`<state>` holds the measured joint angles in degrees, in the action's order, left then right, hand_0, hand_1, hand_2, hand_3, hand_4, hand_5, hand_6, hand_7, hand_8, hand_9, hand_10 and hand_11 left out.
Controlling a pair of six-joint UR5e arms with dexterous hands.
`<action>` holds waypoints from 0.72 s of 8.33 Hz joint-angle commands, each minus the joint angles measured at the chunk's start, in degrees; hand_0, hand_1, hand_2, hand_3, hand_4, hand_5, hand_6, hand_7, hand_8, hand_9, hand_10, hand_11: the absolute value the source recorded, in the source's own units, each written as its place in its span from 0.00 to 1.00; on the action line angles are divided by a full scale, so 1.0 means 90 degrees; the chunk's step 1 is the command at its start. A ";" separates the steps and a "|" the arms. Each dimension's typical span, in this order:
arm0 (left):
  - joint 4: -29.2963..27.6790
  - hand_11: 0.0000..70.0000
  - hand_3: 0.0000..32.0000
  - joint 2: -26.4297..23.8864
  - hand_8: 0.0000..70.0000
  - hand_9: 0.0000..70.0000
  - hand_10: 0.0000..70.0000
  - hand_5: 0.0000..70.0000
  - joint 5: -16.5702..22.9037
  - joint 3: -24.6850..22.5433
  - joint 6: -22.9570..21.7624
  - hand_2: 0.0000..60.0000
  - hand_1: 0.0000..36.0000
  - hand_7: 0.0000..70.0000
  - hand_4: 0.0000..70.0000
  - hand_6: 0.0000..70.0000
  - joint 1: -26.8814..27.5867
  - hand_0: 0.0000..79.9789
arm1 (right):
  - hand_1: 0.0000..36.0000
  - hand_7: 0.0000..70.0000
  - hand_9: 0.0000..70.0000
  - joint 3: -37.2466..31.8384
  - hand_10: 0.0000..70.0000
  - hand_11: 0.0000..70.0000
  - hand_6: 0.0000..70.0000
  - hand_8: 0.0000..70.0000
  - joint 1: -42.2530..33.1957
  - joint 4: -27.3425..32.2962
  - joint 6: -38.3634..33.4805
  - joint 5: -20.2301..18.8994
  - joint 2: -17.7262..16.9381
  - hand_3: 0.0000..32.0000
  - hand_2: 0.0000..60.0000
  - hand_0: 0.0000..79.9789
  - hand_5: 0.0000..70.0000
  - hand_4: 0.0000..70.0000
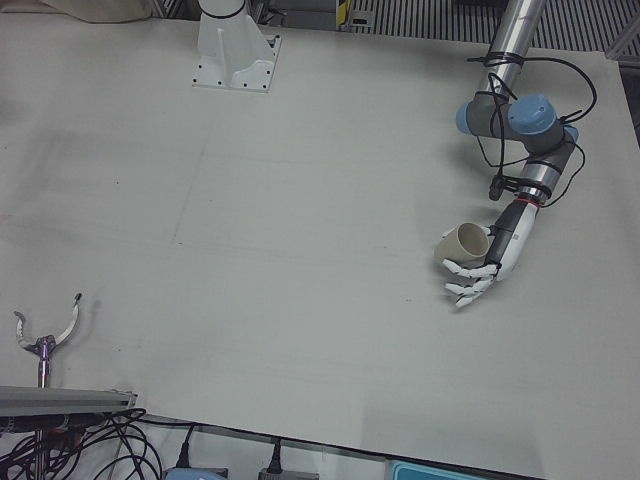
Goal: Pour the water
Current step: 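Move the right hand toward the upright white paper cup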
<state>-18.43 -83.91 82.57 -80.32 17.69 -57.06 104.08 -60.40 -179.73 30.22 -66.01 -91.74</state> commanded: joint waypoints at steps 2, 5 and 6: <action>0.0485 0.26 0.00 0.0173 0.16 0.19 0.14 1.00 0.0024 -0.1015 -0.0071 1.00 1.00 0.46 1.00 0.32 0.0012 1.00 | 0.49 0.00 0.01 -0.1339 0.00 0.00 0.00 0.03 0.0597 0.0420 -0.0436 0.0244 0.0554 0.68 0.32 0.58 0.07 0.00; 0.0573 0.27 0.00 0.0242 0.17 0.20 0.15 1.00 0.0044 -0.1134 -0.0178 1.00 1.00 0.46 1.00 0.33 -0.0027 1.00 | 0.45 0.00 0.01 -0.1691 0.00 0.00 0.00 0.03 0.1231 0.0429 -0.0623 0.0215 0.0496 0.68 0.27 0.58 0.06 0.00; 0.0583 0.26 0.00 0.0242 0.17 0.20 0.15 1.00 0.0044 -0.1134 -0.0188 1.00 1.00 0.46 1.00 0.33 -0.0027 1.00 | 0.44 0.00 0.01 -0.1769 0.00 0.00 0.00 0.03 0.1436 0.0439 -0.0633 0.0195 0.0477 0.64 0.25 0.58 0.06 0.00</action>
<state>-13.63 -81.83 82.89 -90.24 16.46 -57.20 90.07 -51.78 -175.95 25.20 -63.99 -87.20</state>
